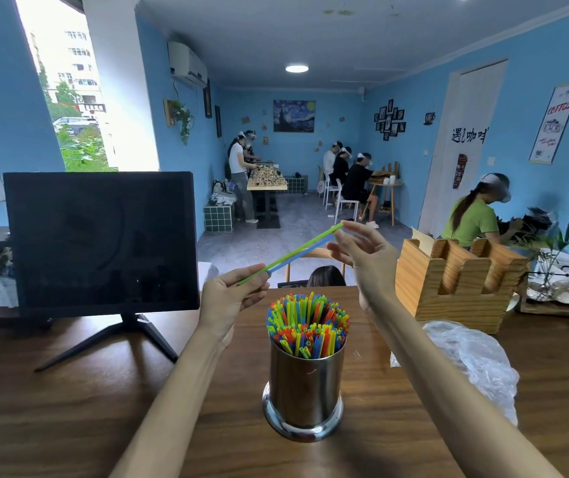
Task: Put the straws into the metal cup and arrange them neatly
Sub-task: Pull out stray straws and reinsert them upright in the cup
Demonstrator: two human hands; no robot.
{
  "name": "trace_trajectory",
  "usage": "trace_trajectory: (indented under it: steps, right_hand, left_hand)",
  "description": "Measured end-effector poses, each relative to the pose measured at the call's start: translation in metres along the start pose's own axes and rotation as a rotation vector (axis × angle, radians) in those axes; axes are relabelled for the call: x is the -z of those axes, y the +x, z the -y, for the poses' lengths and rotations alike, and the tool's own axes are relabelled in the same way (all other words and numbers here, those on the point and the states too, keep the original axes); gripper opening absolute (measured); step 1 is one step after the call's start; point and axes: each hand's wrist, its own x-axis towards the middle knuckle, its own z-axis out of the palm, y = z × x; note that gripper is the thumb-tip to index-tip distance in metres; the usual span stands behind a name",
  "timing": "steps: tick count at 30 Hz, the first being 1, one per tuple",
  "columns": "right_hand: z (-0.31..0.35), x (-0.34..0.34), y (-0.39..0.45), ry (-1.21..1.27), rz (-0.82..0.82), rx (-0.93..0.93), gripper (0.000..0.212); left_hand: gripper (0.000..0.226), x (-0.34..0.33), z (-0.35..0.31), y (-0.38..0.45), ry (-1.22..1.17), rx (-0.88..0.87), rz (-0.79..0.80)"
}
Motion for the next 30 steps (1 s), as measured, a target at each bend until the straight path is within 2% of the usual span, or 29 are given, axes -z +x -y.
trace_trajectory:
  steps: [7,10,14,19,21,23,25,27,29,30]
  right_hand:
    - [-0.003,0.006,0.001,-0.077,0.019,0.025,0.018]
    - [-0.004,0.011,0.003,-0.158,0.072,-0.006,0.018]
    - [-0.011,0.023,0.004,-0.352,0.333,-0.156,0.016]
    - [-0.024,0.029,0.000,-0.581,0.599,-0.084,0.015]
    - [-0.028,0.029,-0.001,-0.692,0.711,-0.065,0.017]
    - [-0.028,0.031,0.001,-0.748,0.803,-0.101,0.016]
    - [-0.025,0.034,0.005,-0.676,0.773,-0.154,0.014]
    - [-0.026,0.037,0.011,-0.635,0.611,-0.151,0.012]
    - [-0.032,0.039,0.018,-0.734,0.500,-0.162,0.013]
    - [-0.036,0.039,0.021,-0.799,0.501,-0.192,0.016]
  left_hand:
    - [0.022,0.003,-0.004,-0.002,0.011,0.006,-0.009]
    - [0.025,0.004,-0.015,-0.001,-0.117,0.002,-0.013]
    - [0.021,0.000,-0.034,0.006,-0.246,-0.087,-0.042]
    - [0.013,-0.024,-0.046,0.011,-0.024,-0.310,-0.088]
    - [0.019,-0.034,-0.048,0.012,0.118,-0.400,-0.079]
    - [0.027,-0.041,-0.047,0.010,0.240,-0.472,0.003]
    - [0.041,-0.044,-0.042,0.007,0.315,-0.502,0.117]
    - [0.045,-0.043,-0.033,0.007,0.418,-0.501,0.176]
    - [0.043,-0.039,-0.020,0.007,0.538,-0.447,0.214]
    - [0.039,-0.037,-0.012,0.006,0.597,-0.409,0.235]
